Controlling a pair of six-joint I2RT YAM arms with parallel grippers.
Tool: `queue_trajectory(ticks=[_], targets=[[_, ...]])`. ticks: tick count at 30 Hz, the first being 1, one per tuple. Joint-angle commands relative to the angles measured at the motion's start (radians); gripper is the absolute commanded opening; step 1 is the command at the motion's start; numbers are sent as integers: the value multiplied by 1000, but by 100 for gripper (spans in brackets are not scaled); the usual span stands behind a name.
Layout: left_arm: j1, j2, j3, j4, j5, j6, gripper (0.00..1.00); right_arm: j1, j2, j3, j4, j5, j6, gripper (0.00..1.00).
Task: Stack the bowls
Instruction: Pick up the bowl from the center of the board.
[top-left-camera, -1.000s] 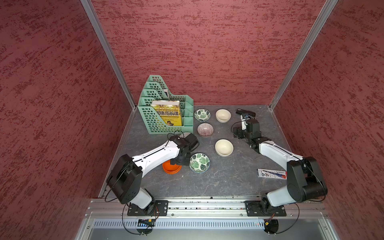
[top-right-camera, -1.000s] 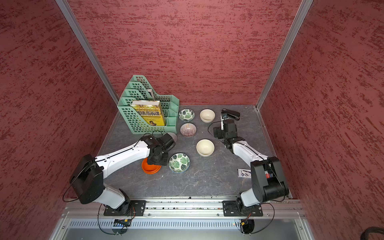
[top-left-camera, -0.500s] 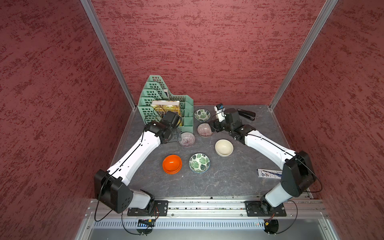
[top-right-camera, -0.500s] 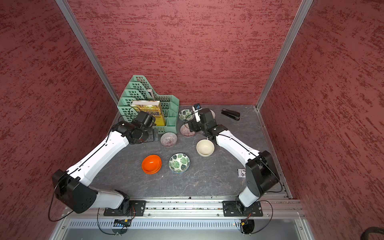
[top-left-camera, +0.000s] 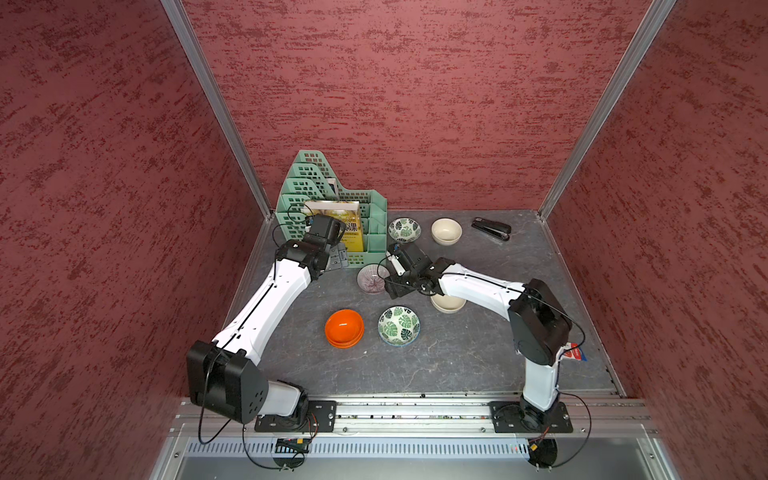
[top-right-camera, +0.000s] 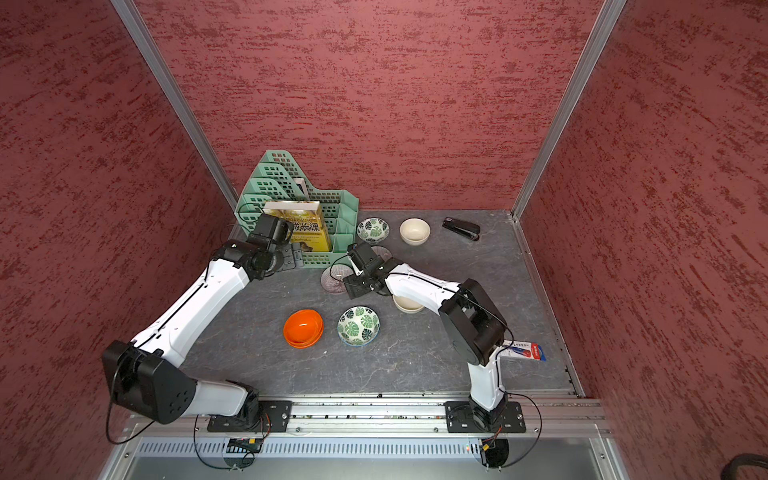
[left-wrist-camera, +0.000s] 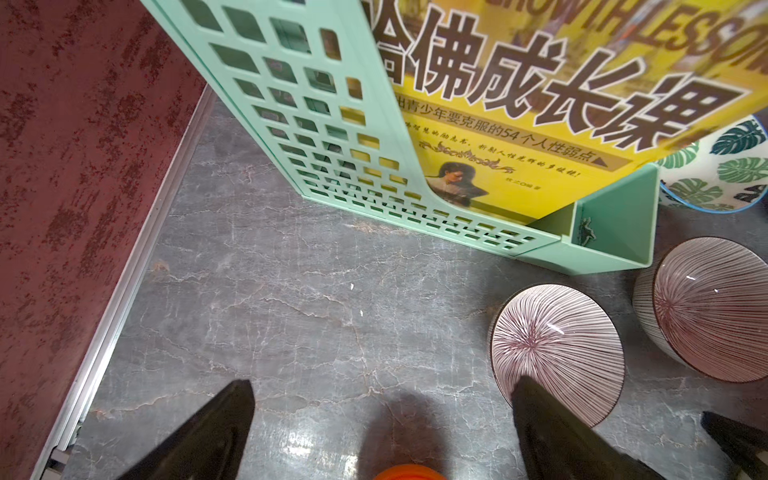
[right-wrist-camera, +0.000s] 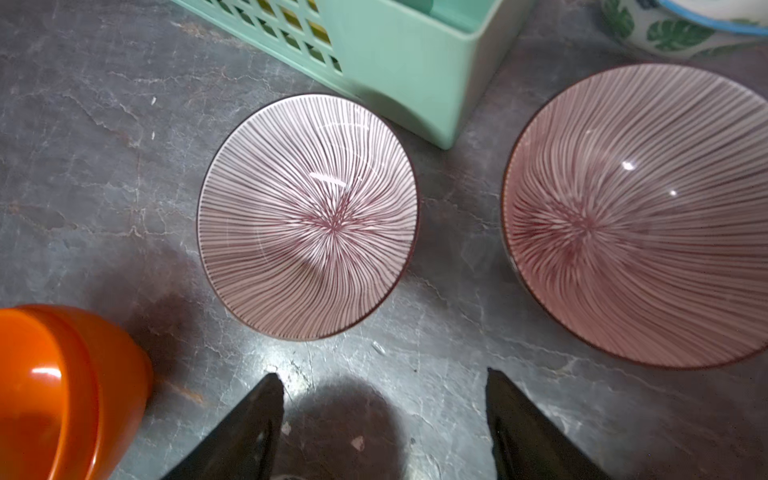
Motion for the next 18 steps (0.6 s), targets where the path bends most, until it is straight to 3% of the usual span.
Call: queue_trajectory(ticks=[1, 11, 18], targets=[[-16, -41, -23, 44, -3, 32, 100, 4, 24, 54, 7, 21, 54, 77], [-28, -90, -76, 32, 2, 24, 100, 3, 162, 207, -31, 38, 105, 64], [-26, -119, -80, 16, 5, 29, 100, 2, 217, 241, -45, 75, 118, 62]])
